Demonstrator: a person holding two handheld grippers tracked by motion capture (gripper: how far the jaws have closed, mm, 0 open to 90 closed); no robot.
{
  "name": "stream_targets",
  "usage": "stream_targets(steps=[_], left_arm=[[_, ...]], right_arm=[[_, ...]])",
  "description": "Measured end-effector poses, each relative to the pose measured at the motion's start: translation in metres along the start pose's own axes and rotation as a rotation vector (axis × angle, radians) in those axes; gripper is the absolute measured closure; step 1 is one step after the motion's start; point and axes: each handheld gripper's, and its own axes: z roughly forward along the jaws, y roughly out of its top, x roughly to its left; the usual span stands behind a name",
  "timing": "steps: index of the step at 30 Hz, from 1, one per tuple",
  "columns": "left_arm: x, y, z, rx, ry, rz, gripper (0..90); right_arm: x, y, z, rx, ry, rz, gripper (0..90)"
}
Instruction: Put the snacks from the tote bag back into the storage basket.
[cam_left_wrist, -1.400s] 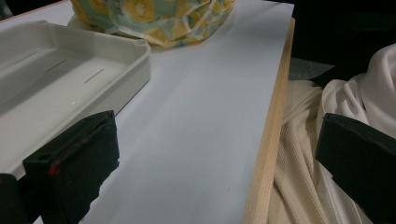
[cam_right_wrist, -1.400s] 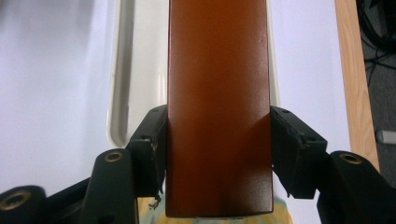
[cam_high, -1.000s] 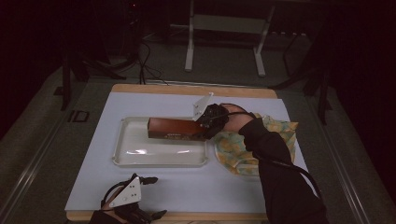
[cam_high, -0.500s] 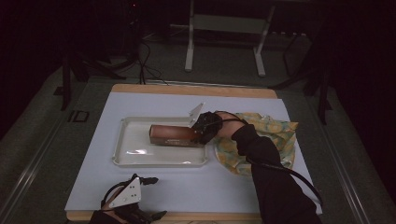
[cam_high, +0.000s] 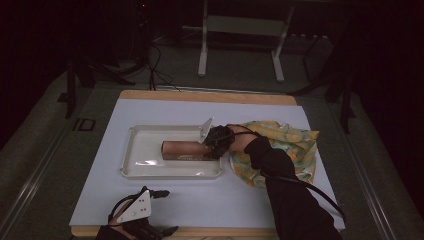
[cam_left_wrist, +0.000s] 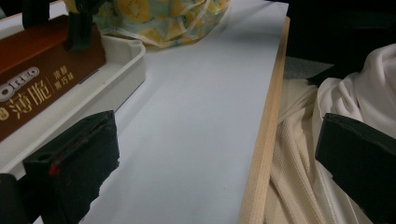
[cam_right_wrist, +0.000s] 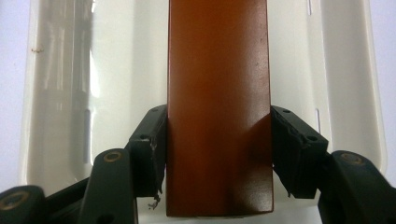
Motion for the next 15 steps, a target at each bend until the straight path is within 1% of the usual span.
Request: stream_targets(steps=[6,8,11,13,15], left_arm=[[0.0002,0.0000,-0.0001,0.000,0.000,-0.004,0.0],[0.0004,0.0001,-0.0004,-0.001,0.002,-0.005,0.0],[0.0001,0.0000,-0.0004,-0.001,0.001,-0.004,0.0],[0.0001,0.0000,-0.0003,-0.002,0.000,-0.004,0.0],[0.0003,0.0000,-0.0004,-0.002,0.000,-0.005,0.0]], right_arm=[[-0.0008,-0.0005,0.0000,0.004,0.009,-0.001,41.5],[-0.0012,0.0003,0.0016,0.016,0.010,-0.001,40.6],[-0.0014,0.0013,0.0037,0.035,0.004,-0.006,38.3],[-0.0015,0.0023,0.0043,0.037,0.005,-0.003,35.0],[-0.0019,0.0032,0.0030,0.036,0.010,-0.002,34.1]])
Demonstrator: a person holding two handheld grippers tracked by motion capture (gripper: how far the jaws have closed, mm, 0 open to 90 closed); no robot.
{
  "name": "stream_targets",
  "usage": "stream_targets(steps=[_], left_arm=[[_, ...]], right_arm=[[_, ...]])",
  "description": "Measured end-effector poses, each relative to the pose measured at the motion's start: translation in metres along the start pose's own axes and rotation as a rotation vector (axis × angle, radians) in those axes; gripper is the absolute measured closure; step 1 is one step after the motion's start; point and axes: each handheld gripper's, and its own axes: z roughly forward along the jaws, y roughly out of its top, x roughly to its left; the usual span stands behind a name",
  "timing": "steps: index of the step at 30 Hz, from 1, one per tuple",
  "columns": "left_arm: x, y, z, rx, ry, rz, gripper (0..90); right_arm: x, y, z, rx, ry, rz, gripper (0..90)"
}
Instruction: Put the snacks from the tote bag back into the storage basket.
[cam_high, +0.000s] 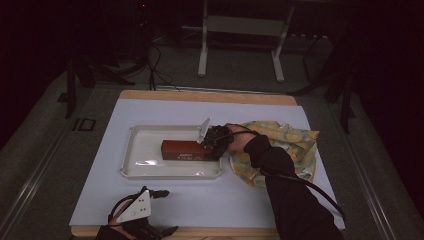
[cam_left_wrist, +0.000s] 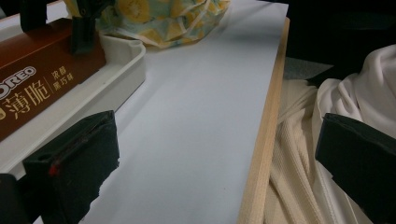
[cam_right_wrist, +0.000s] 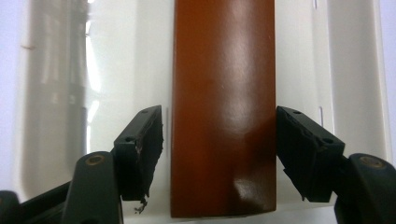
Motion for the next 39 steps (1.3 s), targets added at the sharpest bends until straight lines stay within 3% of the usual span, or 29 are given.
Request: stream_targets(steps=[8,14,18,25,29,39], left_arm=[[0.000,0.000,0.000,-0.001,0.000,-0.001,0.0],[0.000,0.000,0.000,0.000,0.000,-0.002,0.0],[0.000,0.000,0.000,0.001,0.000,-0.004,0.0],[0.000,0.000,0.001,0.002,0.000,-0.006,0.0],[0.001,0.000,0.001,0.003,0.001,-0.006,0.0],[0.001,0.000,0.001,-0.002,0.002,-0.012,0.0]], right_arm=[[0.000,0.003,-0.019,-0.044,-0.014,0.010,33.9],[-0.002,0.001,-0.038,-0.086,0.001,0.087,29.7],[-0.002,-0.002,-0.046,-0.095,-0.029,0.117,24.4],[-0.002,-0.013,-0.063,-0.108,-0.078,0.155,17.3],[-0.004,-0.022,-0.074,-0.148,-0.074,0.189,12.7],[-0.003,-0.047,-0.098,-0.224,-0.103,0.256,12.9]])
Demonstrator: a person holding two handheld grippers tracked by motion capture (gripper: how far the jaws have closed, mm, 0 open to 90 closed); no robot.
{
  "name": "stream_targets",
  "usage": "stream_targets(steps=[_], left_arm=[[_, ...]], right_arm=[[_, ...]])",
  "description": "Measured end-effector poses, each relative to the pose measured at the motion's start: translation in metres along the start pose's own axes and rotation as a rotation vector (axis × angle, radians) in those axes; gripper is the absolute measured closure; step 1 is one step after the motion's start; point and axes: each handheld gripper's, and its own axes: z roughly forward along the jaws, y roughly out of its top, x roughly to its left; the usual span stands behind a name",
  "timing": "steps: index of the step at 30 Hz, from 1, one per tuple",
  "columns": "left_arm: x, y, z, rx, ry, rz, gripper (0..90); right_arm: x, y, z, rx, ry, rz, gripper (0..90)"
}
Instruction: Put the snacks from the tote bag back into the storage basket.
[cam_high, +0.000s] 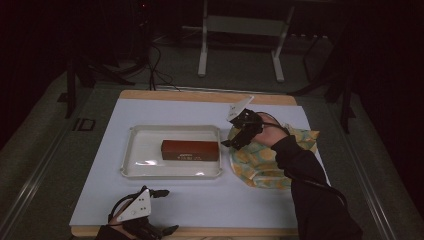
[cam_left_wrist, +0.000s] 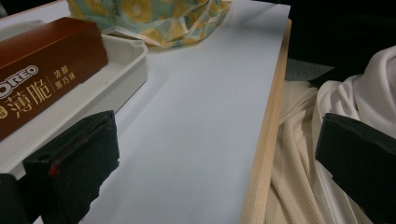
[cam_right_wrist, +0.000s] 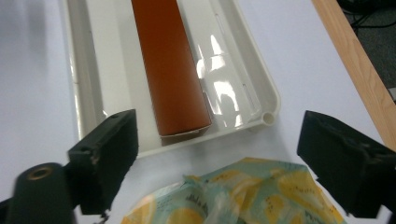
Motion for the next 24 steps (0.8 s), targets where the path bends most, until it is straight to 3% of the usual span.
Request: stream_targets(steps=[9,15,19,24], left_arm=[[0.000,0.000,0.000,0.002,0.001,0.002,0.0],[0.000,0.000,0.000,0.004,0.000,0.001,0.0],[0.000,0.000,0.001,0.006,0.001,0.003,0.0],[0.000,0.000,0.001,0.006,0.001,0.002,0.0]], right_arm=[[0.000,-0.021,-0.018,-0.054,-0.070,0.085,13.4],[0.004,-0.037,-0.026,-0.071,-0.130,0.108,13.6],[0.008,-0.048,-0.034,-0.122,-0.192,0.126,13.5],[0.010,-0.062,-0.044,-0.191,-0.234,0.173,13.5]])
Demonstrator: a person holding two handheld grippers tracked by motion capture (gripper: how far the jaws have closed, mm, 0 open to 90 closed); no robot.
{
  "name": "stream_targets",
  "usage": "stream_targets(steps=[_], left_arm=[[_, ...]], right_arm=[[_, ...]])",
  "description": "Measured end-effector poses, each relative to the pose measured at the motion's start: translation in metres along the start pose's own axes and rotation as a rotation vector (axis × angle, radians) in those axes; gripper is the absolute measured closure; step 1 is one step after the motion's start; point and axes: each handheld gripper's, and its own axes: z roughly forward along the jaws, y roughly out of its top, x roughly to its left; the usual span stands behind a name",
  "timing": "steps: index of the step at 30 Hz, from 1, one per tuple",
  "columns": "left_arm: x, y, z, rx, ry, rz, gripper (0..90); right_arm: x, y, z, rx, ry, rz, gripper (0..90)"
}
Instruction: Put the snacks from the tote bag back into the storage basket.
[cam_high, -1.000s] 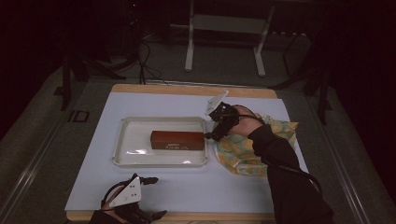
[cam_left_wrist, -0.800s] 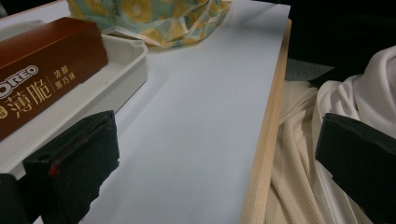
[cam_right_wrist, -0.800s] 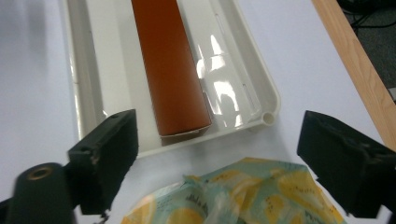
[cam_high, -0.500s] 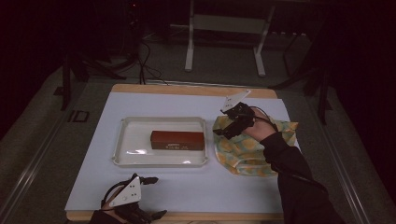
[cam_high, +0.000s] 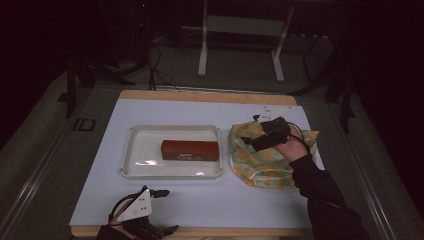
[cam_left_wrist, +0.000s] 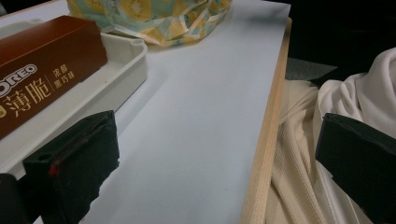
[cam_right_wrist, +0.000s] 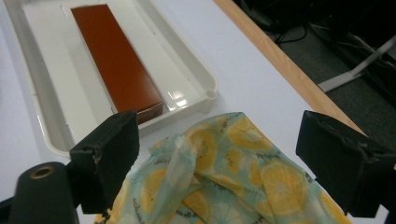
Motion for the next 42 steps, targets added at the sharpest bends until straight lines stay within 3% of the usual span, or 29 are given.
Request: stream_targets(steps=[7,11,15,16,21,30,36,42], left_arm=[[0.000,0.000,0.000,0.000,-0.001,0.000,0.0],[0.000,0.000,0.000,0.000,0.000,0.000,0.0],[0.000,0.000,0.000,0.001,0.000,0.001,0.0],[0.000,0.000,0.000,0.001,0.000,0.001,0.0],[0.000,0.000,0.000,0.002,0.001,0.001,0.0],[0.000,0.000,0.000,0.002,0.002,0.000,0.0],[0.000,0.000,0.000,0.001,0.001,0.000,0.0],[0.000,0.000,0.000,0.003,0.003,0.000,0.0]], right_arm=[[0.004,-0.016,-0.009,-0.024,-0.062,0.037,13.3],[0.008,-0.025,-0.016,-0.050,-0.142,0.073,13.2],[0.010,-0.037,-0.023,-0.074,-0.194,0.129,13.1],[0.010,-0.040,-0.025,-0.079,-0.188,0.135,13.2],[0.014,-0.056,-0.030,-0.075,-0.248,0.159,13.1],[0.019,-0.084,-0.037,-0.115,-0.342,0.280,13.2],[0.023,-0.098,-0.038,-0.106,-0.364,0.295,13.0],[0.023,-0.114,-0.043,-0.125,-0.390,0.343,12.8]])
